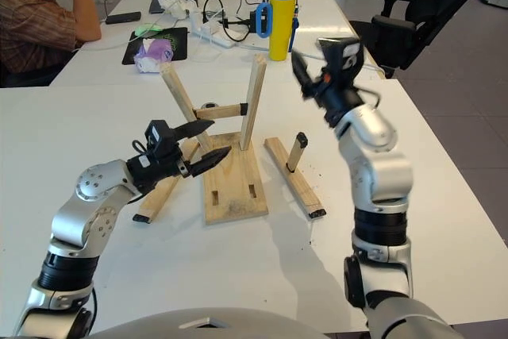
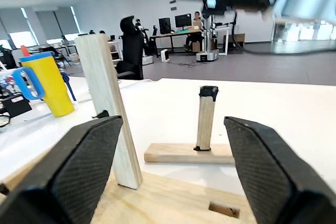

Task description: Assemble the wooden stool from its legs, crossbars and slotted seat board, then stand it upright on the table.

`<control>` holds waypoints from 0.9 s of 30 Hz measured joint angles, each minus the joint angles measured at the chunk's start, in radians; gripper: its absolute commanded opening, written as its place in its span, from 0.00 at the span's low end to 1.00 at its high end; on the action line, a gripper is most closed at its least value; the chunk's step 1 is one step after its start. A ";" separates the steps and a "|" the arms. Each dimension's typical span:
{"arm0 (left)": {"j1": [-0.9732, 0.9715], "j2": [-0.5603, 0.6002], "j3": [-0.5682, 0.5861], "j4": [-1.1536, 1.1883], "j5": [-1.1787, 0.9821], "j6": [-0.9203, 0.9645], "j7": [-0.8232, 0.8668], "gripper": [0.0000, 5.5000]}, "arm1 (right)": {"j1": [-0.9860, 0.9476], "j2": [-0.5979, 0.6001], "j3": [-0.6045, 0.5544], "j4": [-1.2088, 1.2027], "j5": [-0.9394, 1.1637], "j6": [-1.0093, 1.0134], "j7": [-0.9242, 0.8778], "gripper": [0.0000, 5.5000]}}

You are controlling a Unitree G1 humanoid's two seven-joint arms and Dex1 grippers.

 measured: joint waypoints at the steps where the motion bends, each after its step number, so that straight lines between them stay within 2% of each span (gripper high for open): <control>1: 0.020 0.015 -0.013 -0.004 0.014 -0.008 -0.016 0.65 | 0.003 -0.014 -0.024 0.022 0.004 0.015 0.001 0.54; 3: 0.073 0.057 -0.063 -0.011 0.073 -0.052 -0.056 0.65 | 0.048 -0.105 -0.049 0.141 -0.027 0.068 0.019 0.54; 5: 0.104 0.087 -0.110 -0.010 0.140 -0.091 -0.076 0.65 | 0.140 -0.187 -0.018 0.234 -0.076 0.104 0.066 0.54; 10: 0.125 0.099 -0.159 -0.006 0.235 -0.162 -0.076 0.65 | 0.285 -0.279 0.058 0.277 -0.121 0.153 0.165 0.54; 14: 0.165 0.130 -0.192 0.050 0.366 -0.247 -0.047 0.65 | 0.364 -0.310 0.111 0.126 -0.074 0.235 0.271 0.54; 18: 0.203 0.160 -0.226 0.098 0.466 -0.287 -0.028 0.65 | 0.407 -0.313 0.137 0.015 -0.037 0.328 0.298 0.54; 27: 0.171 0.121 -0.240 0.179 0.561 -0.329 0.050 0.65 | 0.404 -0.292 0.213 -0.031 -0.031 0.385 0.305 0.54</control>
